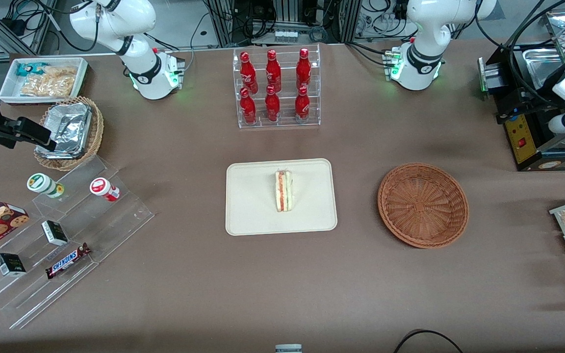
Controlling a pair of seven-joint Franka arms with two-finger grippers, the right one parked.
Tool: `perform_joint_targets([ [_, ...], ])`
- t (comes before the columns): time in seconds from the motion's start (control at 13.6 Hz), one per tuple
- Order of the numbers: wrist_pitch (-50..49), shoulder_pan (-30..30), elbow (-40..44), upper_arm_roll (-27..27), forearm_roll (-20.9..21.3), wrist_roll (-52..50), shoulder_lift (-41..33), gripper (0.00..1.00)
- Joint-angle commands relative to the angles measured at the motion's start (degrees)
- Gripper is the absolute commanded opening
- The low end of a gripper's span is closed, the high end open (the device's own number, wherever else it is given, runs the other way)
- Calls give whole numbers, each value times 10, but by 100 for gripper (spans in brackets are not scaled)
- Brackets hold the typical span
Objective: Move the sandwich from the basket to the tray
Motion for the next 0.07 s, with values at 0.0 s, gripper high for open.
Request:
perform_joint_targets([
  [0.0, 8, 19, 17, -5, -7, 17, 7, 100],
])
